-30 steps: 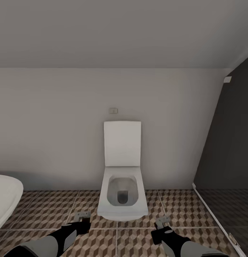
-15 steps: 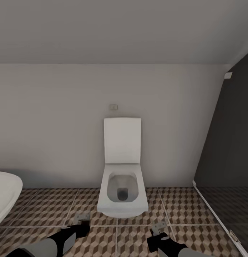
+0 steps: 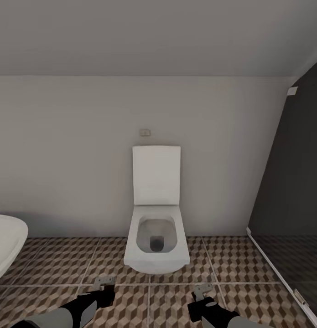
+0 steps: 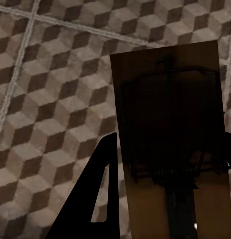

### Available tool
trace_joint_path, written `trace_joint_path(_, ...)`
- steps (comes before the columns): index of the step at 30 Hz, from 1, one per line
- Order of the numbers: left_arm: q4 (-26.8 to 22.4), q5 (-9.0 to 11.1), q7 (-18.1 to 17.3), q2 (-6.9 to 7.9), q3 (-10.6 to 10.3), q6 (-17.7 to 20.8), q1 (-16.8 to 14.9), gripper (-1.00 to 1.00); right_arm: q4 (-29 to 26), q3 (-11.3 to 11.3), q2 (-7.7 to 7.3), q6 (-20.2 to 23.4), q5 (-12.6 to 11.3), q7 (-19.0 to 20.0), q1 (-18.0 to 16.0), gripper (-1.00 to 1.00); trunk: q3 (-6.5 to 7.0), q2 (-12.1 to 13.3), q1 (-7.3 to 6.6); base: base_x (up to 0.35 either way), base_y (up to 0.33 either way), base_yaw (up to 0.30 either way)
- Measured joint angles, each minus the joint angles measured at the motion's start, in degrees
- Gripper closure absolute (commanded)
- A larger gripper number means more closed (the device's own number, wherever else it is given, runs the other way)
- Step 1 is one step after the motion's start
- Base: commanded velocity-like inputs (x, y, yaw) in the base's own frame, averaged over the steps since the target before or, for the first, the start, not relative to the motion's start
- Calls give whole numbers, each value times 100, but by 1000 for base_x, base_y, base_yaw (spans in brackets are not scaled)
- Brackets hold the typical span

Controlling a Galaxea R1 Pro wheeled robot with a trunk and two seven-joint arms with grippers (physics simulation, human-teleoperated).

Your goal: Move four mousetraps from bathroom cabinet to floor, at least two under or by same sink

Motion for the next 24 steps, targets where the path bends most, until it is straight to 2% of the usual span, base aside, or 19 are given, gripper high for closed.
trace_joint_path(24,0,-2,-26,8,0,8,3,100,0,0,0,0,0,0,0,100,-431,-963,527,0,0,0)
